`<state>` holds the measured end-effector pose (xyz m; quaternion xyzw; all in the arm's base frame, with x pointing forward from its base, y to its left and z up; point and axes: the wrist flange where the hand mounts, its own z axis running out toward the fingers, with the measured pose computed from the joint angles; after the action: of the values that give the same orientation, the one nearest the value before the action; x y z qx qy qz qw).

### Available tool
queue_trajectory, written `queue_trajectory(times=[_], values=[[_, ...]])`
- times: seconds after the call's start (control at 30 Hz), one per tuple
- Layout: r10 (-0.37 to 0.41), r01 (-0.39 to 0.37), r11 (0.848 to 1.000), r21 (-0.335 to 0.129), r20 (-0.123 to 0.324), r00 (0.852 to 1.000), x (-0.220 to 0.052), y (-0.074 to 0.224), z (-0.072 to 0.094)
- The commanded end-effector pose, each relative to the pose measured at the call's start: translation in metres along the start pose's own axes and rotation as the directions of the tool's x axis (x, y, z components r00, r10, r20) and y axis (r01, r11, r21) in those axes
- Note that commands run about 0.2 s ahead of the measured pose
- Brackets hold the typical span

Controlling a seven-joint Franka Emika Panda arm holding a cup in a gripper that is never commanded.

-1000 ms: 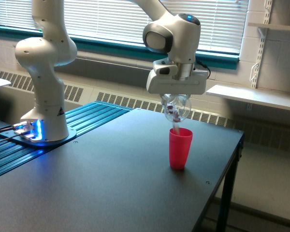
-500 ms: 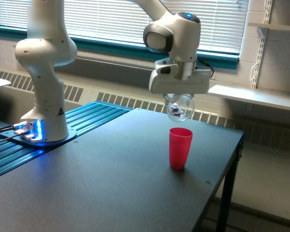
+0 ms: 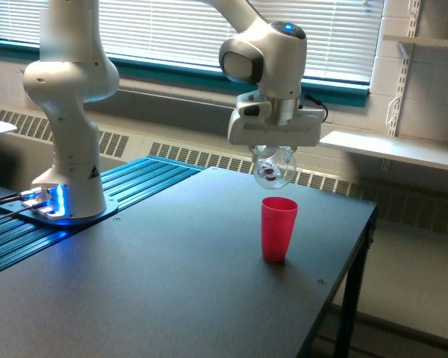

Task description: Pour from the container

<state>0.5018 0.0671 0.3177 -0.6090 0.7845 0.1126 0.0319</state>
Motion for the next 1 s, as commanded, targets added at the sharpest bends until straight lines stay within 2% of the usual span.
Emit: queue_trajectory(times=[0.03, 0.23, 0.4, 0.7, 1.0], values=[[0.026, -0.026, 0.999, -0.039, -0.004, 1.0, 0.007, -0.003, 0.003], [0.031, -0.032, 0.997, -0.065, -0.005, 0.999, 0.005, -0.007, 0.001], [0.043, -0.043, 0.997, -0.069, -0.003, 0.999, 0.005, -0.013, -0.001], [0.046, -0.048, 0.995, -0.085, -0.026, 0.999, 0.007, -0.018, -0.001], [0.053, -0.054, 0.995, -0.086, -0.014, 0.998, 0.005, -0.023, -0.001]])
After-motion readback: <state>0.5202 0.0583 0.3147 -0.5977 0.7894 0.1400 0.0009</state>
